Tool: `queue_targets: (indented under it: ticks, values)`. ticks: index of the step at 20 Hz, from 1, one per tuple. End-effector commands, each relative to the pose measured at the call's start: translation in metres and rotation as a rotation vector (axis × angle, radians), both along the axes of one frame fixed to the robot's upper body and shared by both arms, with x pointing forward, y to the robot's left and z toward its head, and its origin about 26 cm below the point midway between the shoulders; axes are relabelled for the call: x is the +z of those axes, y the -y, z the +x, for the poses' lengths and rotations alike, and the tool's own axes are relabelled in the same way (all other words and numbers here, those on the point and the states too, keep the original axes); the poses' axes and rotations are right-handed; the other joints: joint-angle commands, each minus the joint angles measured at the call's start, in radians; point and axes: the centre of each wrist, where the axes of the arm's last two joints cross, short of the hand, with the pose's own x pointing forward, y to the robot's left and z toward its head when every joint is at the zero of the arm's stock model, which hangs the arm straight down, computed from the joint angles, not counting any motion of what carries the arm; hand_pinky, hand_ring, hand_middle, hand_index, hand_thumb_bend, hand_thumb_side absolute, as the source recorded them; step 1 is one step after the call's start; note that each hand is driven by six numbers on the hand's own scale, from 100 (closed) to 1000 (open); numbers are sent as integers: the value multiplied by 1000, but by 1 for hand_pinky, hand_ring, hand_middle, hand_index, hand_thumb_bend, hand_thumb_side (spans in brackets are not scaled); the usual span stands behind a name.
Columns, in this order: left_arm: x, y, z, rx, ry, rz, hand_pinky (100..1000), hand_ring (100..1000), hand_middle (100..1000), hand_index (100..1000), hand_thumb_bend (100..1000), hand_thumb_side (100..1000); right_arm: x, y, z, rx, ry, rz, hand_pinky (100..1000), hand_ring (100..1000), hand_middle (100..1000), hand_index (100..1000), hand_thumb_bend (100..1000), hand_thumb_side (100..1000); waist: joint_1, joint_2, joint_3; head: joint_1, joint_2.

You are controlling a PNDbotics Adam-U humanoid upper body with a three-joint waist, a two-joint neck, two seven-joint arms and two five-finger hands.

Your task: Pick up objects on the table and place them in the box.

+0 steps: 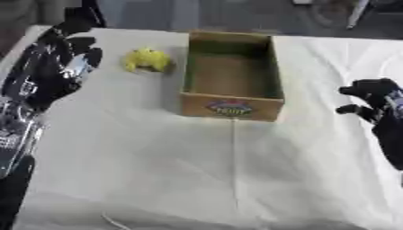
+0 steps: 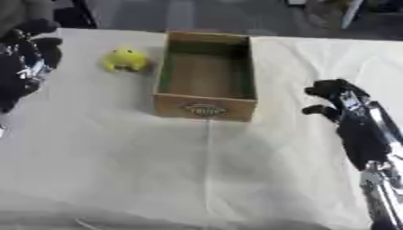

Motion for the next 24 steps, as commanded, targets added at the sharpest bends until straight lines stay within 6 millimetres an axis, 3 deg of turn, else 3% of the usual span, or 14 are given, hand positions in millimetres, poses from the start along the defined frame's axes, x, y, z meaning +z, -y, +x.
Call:
queue_targets:
  ticks: [1,9,15,20,24]
  values:
    - [21,-11,-1,29,50,60,896,818,818,898,359,302,11,5,0,-4,31,-16,616,812,631,715,100,698,2,-14,-2,1,6]
    - [58,-43,3,129,112,260,892,817,818,902,357,198,10,5,-1,1,27,-21,616,812,631,715,100,699,5,-17,-17,6,6]
    - [89,-87,22,292,91,476,886,817,818,908,401,103,9,4,-1,13,23,-33,616,813,630,715,100,702,12,-17,-47,16,6]
    - [90,-124,47,395,-1,654,883,810,810,909,451,120,8,3,-1,25,20,-48,616,813,630,714,100,705,22,-11,-88,23,6]
    - [90,-139,64,451,-24,763,883,807,808,910,494,155,9,2,-1,29,24,-61,615,814,630,714,100,708,31,-2,-135,27,6]
